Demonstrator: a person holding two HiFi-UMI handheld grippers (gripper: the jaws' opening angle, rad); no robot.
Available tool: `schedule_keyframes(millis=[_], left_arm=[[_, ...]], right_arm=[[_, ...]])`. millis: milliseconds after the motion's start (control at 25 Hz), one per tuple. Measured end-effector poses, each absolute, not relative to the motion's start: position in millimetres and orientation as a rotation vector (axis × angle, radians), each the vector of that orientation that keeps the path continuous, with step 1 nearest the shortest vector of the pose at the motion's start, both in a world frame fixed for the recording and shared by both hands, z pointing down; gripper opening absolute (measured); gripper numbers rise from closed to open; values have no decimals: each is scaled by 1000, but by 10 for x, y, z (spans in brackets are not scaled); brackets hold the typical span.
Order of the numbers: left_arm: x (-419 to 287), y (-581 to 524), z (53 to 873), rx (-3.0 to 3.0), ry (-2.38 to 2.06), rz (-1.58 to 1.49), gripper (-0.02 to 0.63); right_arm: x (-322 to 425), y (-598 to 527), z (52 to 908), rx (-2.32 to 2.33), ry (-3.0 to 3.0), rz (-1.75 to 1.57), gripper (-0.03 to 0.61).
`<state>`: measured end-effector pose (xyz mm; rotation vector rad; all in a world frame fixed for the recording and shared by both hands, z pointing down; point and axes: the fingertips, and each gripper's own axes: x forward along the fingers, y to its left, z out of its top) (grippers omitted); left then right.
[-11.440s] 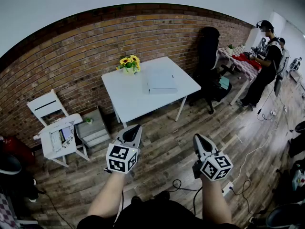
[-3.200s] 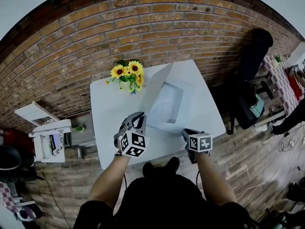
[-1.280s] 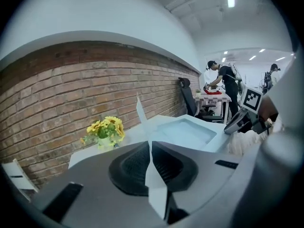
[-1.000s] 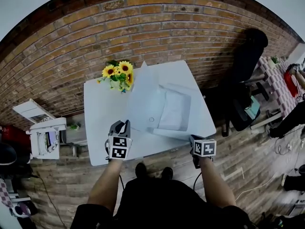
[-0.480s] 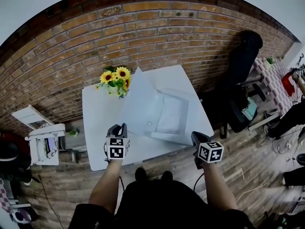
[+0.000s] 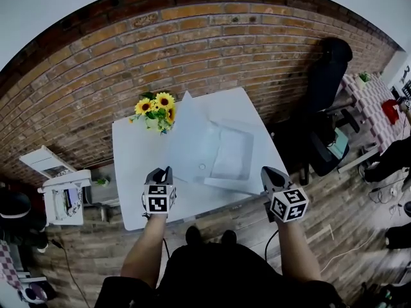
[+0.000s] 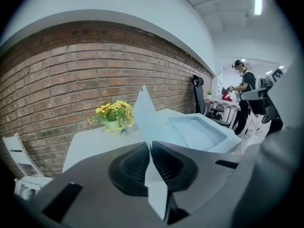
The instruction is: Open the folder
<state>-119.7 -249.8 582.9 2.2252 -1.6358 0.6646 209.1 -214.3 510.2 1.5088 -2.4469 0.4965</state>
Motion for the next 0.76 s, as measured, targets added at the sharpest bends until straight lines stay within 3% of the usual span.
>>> schedule_keyframes(millis=[760], left_arm=[[-1291,-2415,5811,2187,-1652,634,29]], right_arm=[[2075,-2161,5058,1482,-2489,501,14]])
